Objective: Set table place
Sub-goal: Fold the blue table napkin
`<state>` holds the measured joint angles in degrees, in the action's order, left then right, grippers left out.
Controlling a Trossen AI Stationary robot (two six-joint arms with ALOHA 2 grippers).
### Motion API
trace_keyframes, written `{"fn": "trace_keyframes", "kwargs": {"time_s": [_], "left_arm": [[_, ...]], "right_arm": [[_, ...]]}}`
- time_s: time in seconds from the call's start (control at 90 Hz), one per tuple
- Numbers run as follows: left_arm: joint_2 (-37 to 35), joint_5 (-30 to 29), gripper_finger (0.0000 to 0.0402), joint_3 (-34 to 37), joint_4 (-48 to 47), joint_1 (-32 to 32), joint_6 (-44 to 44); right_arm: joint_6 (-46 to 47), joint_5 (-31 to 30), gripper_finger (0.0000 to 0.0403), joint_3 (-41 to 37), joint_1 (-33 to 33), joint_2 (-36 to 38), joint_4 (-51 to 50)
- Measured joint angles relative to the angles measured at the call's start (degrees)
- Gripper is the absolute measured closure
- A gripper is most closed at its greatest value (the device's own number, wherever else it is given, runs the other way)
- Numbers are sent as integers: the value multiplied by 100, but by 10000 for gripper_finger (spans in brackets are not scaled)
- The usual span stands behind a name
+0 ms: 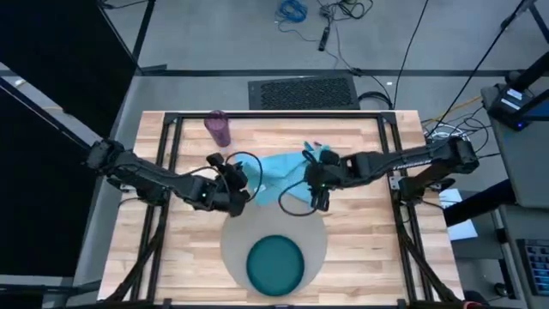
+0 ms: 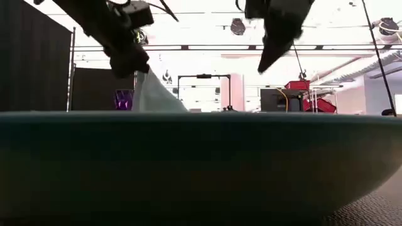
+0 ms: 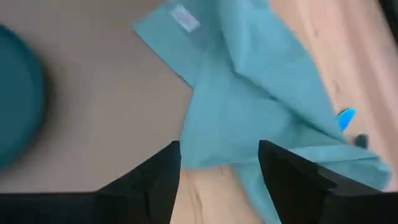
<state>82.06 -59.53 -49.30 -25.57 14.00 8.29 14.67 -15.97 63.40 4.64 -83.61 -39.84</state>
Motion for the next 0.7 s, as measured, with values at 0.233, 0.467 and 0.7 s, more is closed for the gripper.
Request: {"fn": "trace_keyframes", "kwargs": {"time_s": [0.233, 0.467, 0.7], "left_arm": [[0, 400, 402, 114, 428, -234, -280], [4, 593, 402, 116, 449, -443, -307], [4, 615, 402, 116, 453, -464, -319]], "right_arm": [[79, 273, 215, -963, -206, -99, 1134], [12, 410, 215, -1032, -190, -611, 1465], [-58, 440, 215, -1032, -153, -1220, 1539]]}}
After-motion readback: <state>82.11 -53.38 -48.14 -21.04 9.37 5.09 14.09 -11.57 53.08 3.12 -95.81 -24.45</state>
